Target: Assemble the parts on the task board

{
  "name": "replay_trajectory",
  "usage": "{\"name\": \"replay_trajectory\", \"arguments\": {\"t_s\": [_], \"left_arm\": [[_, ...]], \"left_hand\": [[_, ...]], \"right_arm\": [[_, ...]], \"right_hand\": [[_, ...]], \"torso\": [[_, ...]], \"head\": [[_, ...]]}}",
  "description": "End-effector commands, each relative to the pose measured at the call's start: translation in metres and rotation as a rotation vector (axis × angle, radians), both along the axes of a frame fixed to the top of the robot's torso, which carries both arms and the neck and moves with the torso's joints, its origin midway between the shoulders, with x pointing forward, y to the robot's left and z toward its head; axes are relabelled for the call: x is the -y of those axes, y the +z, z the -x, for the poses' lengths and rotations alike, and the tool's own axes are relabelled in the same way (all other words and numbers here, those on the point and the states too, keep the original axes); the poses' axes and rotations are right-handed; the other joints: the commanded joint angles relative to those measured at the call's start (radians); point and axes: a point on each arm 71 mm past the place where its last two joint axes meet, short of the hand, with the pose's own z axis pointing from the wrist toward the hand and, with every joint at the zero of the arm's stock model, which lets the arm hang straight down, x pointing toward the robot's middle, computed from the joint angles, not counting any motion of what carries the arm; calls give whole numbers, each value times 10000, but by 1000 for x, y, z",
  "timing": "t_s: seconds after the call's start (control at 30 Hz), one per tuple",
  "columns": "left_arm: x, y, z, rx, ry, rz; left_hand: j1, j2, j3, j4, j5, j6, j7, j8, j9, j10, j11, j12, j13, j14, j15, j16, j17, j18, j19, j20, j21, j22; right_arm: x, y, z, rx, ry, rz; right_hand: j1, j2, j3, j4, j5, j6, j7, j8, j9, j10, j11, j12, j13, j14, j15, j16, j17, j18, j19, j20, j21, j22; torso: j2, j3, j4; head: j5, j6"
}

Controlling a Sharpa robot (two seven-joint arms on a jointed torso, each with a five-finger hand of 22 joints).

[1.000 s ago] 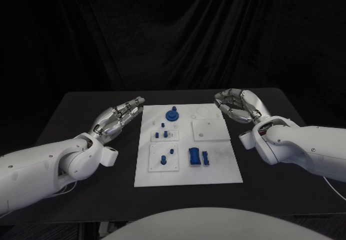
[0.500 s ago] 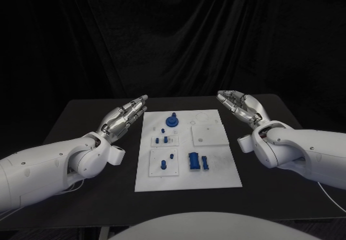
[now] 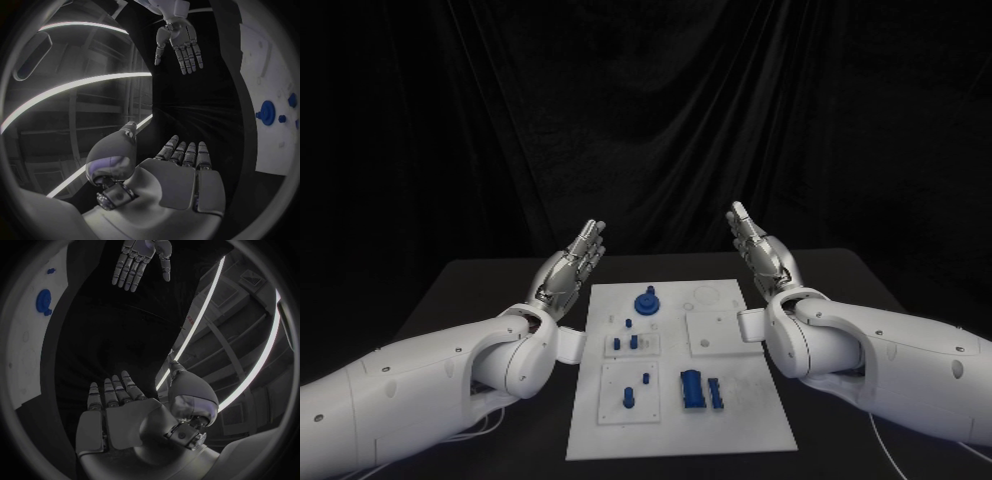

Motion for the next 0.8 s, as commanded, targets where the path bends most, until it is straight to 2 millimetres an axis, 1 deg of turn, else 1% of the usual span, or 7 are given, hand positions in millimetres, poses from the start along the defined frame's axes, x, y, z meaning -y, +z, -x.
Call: {"name": "replay_trajectory", "arguments": {"t_s": [0.03,0.1,0.13,0.47,0.5,0.67,0.8], "left_arm": [[-5,-1,-3,-628,2087,-609],[-3,1,-3,-709,2427,-637],[-2,2,-4,-745,2569,-648],[2,7,-4,-911,3160,-690],[2,7,-4,-911,3160,-690],[2,7,-4,-911,3160,-690],[2,7,-4,-911,3160,-690]], "left_hand": [[-1734,-283,20,-344,-710,-507,-2,-48,-18,-73,-4,-213,-18,-4,36,-36,-11,-211,-75,-2,-70,-111],[-2025,-283,20,-403,-827,-600,-2,-48,-18,-73,-4,-213,-18,-4,36,-36,-11,-211,-75,-2,-70,-111],[-2160,-283,20,-1112,-884,-625,-2,-48,-18,-73,-4,-213,-18,-4,36,-36,-11,-211,-75,-2,-70,-111],[-3317,-283,20,-1112,-1359,-1597,-2,-48,-18,-73,-4,-213,-18,-4,36,-36,-11,-211,-75,-2,-70,-111],[-3406,-283,20,-1112,-1393,-1597,-2,-48,-18,-73,-4,-213,-18,-4,36,-36,-11,-211,-75,-2,-70,-111],[-3757,-283,20,-1112,-2237,-1597,-2,-48,-18,-73,-4,-213,-18,-4,36,-36,-11,-211,-75,-2,-70,-111],[-4004,-283,20,-1112,-2237,-1597,-2,-48,-18,-73,-4,-213,-18,-4,36,-36,-11,-211,-75,-2,-70,-111]], "right_arm": [[3,-3,-1,-451,-713,-536],[2,-3,-1,-457,-719,-551],[2,-3,-1,-457,-719,-551],[2,-3,-1,-457,-719,-551],[2,-3,-1,-457,-719,-551],[2,-3,-1,-457,-719,-551],[2,-3,-1,-457,-719,-551]], "right_hand": [[-1444,5,-68,-348,-698,-528,-237,-593,-725,-244,-357,-716,-501,-422,-190,-360,-46,-151,-40,-339,-61,-976],[-1685,5,-68,-410,-810,-617,-237,-692,-725,-244,-357,-836,-584,-422,-190,-1113,-46,-151,-40,-417,-61,-976],[-1795,5,-68,-1111,-864,-659,-237,-739,-725,-244,-357,-893,-624,-422,-190,-1113,-46,-151,-40,-1123,-61,-976],[-2755,5,-68,-1111,-1326,-1667,-237,-1136,-725,-244,-357,-1372,-1570,-422,-190,-1113,-46,-151,-40,-1123,-61,-976],[-2824,5,-68,-1111,-1358,-1667,-237,-1866,-725,-244,-357,-1403,-1570,-422,-190,-1113,-46,-151,-40,-1123,-61,-976],[-3117,5,-68,-1111,-2177,-1667,-237,-1866,-725,-244,-357,-2246,-1570,-422,-190,-1113,-46,-151,-40,-1123,-61,-976],[-3297,5,-68,-1111,-2177,-1667,-237,-1866,-725,-244,-357,-2246,-1570,-422,-190,-1113,-46,-151,-40,-1123,-61,-976]], "torso": [[-6,25,-84],[-7,30,-97],[-7,31,-101],[-7,33,-106],[-7,33,-106],[-7,33,-106],[-7,33,-106]], "head": [[50,371],[63,469],[67,502],[73,542],[73,542],[73,542],[73,542]]}}
